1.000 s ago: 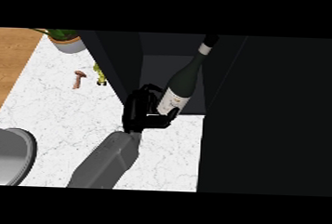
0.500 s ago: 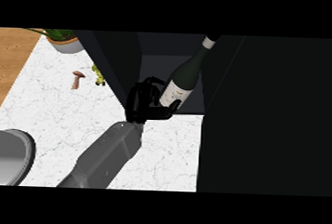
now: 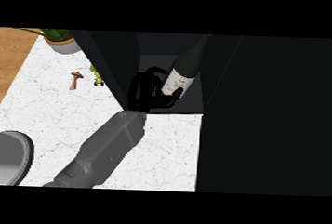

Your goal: Pick up the wine, place it into the cabinet and close the cabinet

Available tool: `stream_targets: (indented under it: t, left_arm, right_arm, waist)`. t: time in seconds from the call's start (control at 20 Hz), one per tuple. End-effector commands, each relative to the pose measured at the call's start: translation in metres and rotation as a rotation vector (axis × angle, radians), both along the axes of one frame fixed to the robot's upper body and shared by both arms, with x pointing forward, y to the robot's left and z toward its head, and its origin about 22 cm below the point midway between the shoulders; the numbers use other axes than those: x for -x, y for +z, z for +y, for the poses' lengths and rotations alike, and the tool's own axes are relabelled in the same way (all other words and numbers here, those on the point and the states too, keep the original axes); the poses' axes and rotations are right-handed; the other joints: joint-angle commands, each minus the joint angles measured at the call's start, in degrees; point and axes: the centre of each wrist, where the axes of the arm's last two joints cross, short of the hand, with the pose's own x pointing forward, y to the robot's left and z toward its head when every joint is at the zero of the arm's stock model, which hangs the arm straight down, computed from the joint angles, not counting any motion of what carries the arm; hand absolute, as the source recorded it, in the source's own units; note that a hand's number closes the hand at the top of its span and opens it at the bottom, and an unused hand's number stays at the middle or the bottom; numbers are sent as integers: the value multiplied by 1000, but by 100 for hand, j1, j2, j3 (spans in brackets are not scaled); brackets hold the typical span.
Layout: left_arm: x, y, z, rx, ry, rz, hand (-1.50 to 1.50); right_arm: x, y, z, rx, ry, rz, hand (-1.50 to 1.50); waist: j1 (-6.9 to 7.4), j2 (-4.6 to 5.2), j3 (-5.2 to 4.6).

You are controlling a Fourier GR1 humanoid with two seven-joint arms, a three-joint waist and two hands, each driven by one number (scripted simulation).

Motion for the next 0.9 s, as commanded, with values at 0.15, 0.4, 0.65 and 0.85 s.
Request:
stream_targets:
  t: [0.15,0.4,0.65,0.85]
  left_arm:
    - [-25,23,-1,-1,-11,0,150]
    - [-30,25,1,-56,31,55,150]
    - [-19,0,16,-61,64,59,150]
    - [-15,-10,26,-55,97,66,150]
  right_arm:
    - [10,9,12,2,10,-25,-150]
    - [-15,-1,6,0,4,-17,-150]
    - [-22,9,8,5,26,-20,-150]
    - [-13,0,17,-2,22,-23,-150]
  waist:
    - [-35,7,-1]
    - [-29,24,1]
    - [-122,65,-4]
    - [-124,65,-4]
